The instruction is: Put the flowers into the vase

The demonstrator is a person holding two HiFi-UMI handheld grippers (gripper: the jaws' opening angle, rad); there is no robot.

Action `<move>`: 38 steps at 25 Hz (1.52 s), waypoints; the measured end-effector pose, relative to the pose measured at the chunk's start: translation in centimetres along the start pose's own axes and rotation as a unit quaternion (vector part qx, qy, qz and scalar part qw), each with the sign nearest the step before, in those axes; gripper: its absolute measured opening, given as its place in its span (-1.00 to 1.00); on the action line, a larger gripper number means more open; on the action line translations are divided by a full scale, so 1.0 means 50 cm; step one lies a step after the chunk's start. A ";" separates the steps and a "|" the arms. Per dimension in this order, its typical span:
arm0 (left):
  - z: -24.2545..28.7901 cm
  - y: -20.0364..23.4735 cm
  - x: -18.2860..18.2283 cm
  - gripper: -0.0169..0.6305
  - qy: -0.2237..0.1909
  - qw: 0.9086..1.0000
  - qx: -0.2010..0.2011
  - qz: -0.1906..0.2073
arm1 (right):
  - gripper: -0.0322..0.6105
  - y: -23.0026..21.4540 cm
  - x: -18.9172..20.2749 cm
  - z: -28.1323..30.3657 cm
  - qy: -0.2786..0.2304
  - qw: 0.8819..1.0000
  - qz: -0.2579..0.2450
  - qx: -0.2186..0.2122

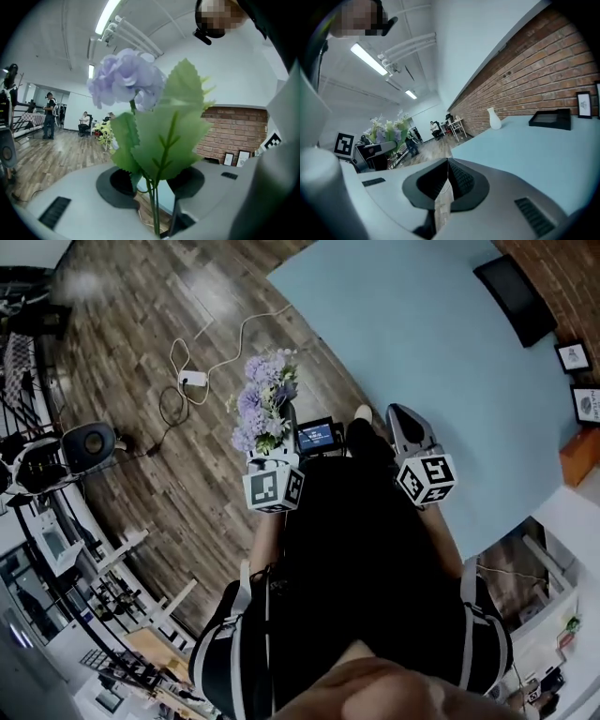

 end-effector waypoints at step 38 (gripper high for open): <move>0.186 0.651 -0.293 -0.32 -0.065 0.994 -0.077 -0.049 | -0.84 0.335 -0.231 0.651 0.031 0.998 -0.036 -0.046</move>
Point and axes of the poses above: the fingertips, and each gripper's own axes: z forward along the fingers, y to its left, x out of its underside, the point moved 9 cm from there along -z, backward along the fingers, and after that the axes turned 8 degrees about -z, right-handed, at the moved point
